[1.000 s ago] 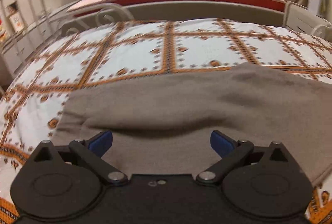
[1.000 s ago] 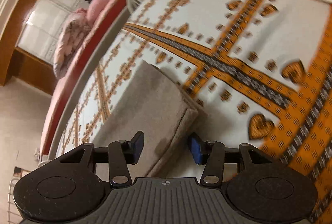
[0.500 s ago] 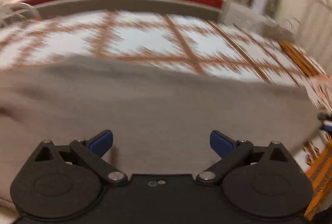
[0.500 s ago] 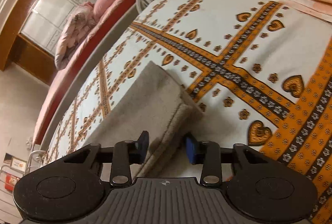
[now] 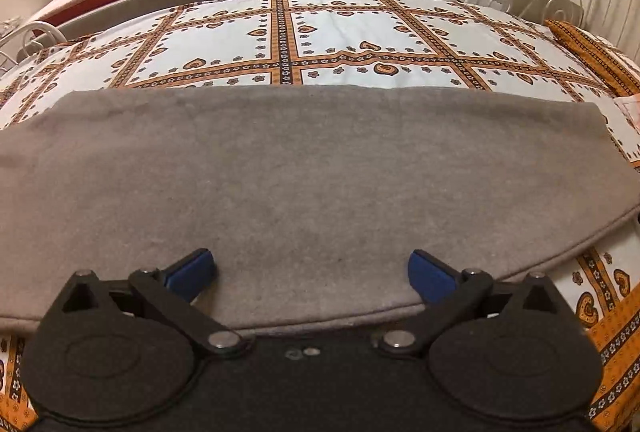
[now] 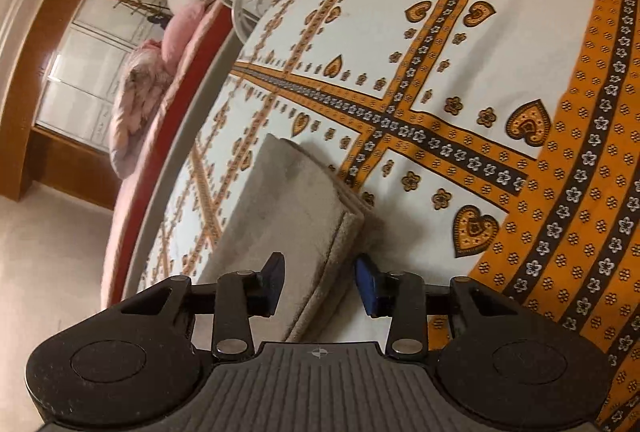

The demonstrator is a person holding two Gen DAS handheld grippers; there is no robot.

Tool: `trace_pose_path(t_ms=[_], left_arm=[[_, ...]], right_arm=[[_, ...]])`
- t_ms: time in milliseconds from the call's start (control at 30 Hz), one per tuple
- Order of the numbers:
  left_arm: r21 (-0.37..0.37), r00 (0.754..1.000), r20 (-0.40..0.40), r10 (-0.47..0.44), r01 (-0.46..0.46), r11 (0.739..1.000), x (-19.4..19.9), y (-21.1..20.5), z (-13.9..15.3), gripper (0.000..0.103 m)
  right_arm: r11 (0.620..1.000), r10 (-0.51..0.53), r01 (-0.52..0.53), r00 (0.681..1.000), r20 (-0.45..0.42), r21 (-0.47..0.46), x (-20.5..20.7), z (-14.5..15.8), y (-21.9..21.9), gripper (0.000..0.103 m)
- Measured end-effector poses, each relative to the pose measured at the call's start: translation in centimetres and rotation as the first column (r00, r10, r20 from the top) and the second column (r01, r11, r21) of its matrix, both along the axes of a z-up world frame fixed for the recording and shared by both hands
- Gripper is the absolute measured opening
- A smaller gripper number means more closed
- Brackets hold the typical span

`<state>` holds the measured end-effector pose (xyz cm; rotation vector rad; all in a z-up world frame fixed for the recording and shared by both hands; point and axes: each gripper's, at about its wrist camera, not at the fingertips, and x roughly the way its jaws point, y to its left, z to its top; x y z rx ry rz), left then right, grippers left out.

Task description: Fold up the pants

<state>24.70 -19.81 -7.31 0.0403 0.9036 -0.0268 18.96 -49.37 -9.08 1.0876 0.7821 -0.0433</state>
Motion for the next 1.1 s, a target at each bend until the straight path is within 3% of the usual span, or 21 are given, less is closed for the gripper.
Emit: trace_pose_path(t_ms=[133, 300, 433, 500, 600, 667, 767, 900, 967, 1033, 1100], left_arm=[[0.017, 1.0, 0.002, 0.005, -0.005, 1.0, -0.1, -0.4, -0.1, 0.097], [0.026, 1.0, 0.017, 0.009, -0.01, 1.0, -0.3, -0.5, -0.4, 0.097], [0.047, 0.999, 0.049, 0.022, -0.025, 0.999, -0.5, -1.1, -0.7, 0.097], [0.051, 0.998, 0.067, 0.021, -0.024, 0.998, -0.6, -1.2, -0.9, 0.097], [0.009, 0.995, 0.097, -0.018, 0.017, 1.0, -0.9, 0.4, -0.2, 0.097], [0.046, 0.991, 0.135, -0.013, 0.007, 0.999, -1.1, 3.8, 0.7, 0.096], [0.063, 0.983, 0.185, -0.004, -0.007, 0.998, -1.5, 12.7, 2.6, 0.096], [0.124, 0.971, 0.216, 0.101, -0.13, 0.984, -2.0, 26.3, 6.1, 0.097], [0.107, 0.952, 0.236, 0.196, -0.225, 0.968, -2.8, 32.5, 7.7, 0.097], [0.037, 0.919, 0.251, 0.305, -0.324, 0.945, -4.0, 37.5, 8.8, 0.097], [-0.033, 0.896, 0.257, 0.363, -0.367, 0.93, -5.1, 40.6, 9.2, 0.097]], right_arm=[[0.999, 0.016, -0.018, 0.998, -0.056, -0.029, 0.2, -0.5, 0.5, 0.04], [1.0, 0.009, -0.01, 0.998, -0.062, -0.017, 0.3, -1.1, 0.6, 0.04], [0.995, 0.054, -0.056, 0.998, -0.019, -0.079, 1.9, -1.3, 0.8, 0.04], [0.989, 0.069, -0.07, 0.998, -0.009, -0.128, 2.4, -0.9, 1.0, 0.02], [0.969, 0.094, -0.093, 0.996, -0.008, -0.227, 2.6, 0.5, 2.1, 0.018], [0.945, 0.124, -0.107, 0.992, 0.037, -0.309, 2.5, 2.2, 3.5, 0.017], [0.878, 0.244, -0.16, 0.96, 0.135, -0.452, 2.2, 5.8, 7.4, 0.016], [0.828, 0.362, -0.216, 0.91, 0.2, -0.518, 3.5, 9.0, 14.6, 0.016], [0.803, 0.415, -0.24, 0.882, 0.224, -0.545, 4.7, 10.4, 19.3, 0.016], [0.773, 0.486, -0.282, 0.839, 0.245, -0.569, 5.6, 11.5, 25.0, 0.016], [0.721, 0.56, -0.326, 0.793, 0.238, -0.612, 5.8, 12.0, 31.0, 0.016]])
